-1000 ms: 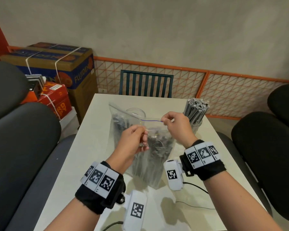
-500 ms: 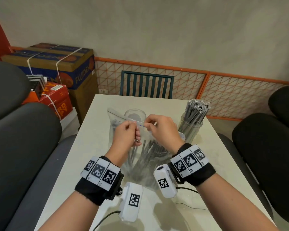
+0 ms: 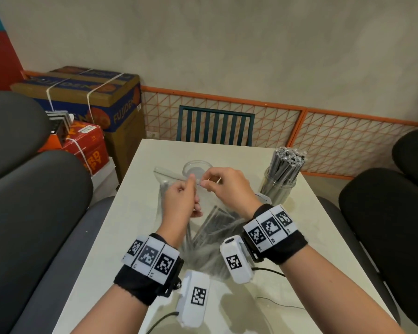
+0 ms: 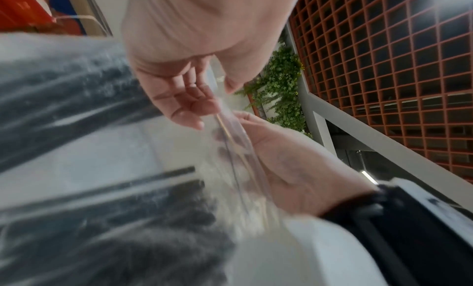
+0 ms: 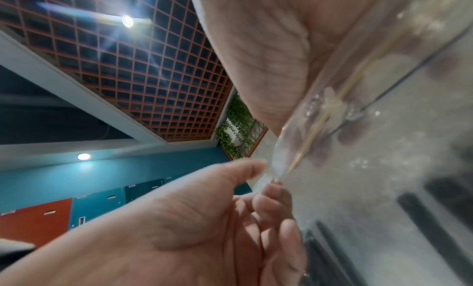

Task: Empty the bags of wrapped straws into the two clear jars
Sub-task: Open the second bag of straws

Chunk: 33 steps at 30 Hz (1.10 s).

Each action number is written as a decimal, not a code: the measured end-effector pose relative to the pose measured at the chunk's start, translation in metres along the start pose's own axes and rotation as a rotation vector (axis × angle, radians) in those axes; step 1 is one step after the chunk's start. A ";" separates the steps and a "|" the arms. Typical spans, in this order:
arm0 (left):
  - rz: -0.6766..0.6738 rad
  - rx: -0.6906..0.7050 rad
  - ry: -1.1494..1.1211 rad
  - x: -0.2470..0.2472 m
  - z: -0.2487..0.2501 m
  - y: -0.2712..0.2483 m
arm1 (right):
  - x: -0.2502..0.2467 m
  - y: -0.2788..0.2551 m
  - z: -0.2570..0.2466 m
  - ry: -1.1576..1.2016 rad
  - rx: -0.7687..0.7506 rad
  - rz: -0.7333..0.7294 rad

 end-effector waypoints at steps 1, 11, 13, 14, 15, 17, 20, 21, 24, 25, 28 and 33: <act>0.029 -0.001 0.001 -0.004 0.002 0.004 | 0.000 0.001 0.000 -0.001 0.006 0.002; -0.009 -0.012 0.023 -0.022 0.000 -0.031 | -0.005 0.027 0.025 0.025 0.263 0.214; -0.016 -0.010 0.095 -0.033 -0.001 -0.035 | -0.009 0.030 0.031 0.025 0.278 0.240; -0.012 -0.016 0.134 -0.040 -0.001 -0.034 | -0.011 0.031 0.032 0.021 0.277 0.244; -0.014 -0.027 0.185 -0.046 -0.001 -0.033 | -0.012 0.031 0.033 0.013 0.271 0.243; -0.010 -0.032 0.309 -0.054 0.003 -0.028 | -0.013 0.031 0.030 0.000 0.238 0.212; -0.049 0.034 0.655 -0.054 0.013 -0.012 | -0.008 0.027 0.016 -0.015 0.123 0.080; -0.089 0.043 0.737 -0.050 0.017 -0.004 | -0.006 0.024 0.010 -0.032 0.086 0.038; -0.167 0.040 0.804 -0.038 0.027 0.016 | -0.005 0.014 -0.005 -0.064 0.015 0.002; -0.159 0.015 0.735 -0.037 0.028 0.021 | -0.008 0.010 -0.007 -0.115 0.022 0.023; -0.101 -0.084 0.417 -0.042 0.021 0.032 | -0.021 -0.006 0.002 -0.454 0.123 0.090; -0.129 -0.349 -0.209 -0.041 -0.001 0.029 | -0.036 -0.020 0.034 -0.101 0.329 0.008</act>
Point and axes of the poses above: each hand's wrist, its own y-axis towards the middle knuckle, its own x-axis out of the palm, z = x × y, the point moved 1 cm from there along y, towards the middle knuckle, and after that the axes turned 2 degrees about y, right-handed, at the moved point
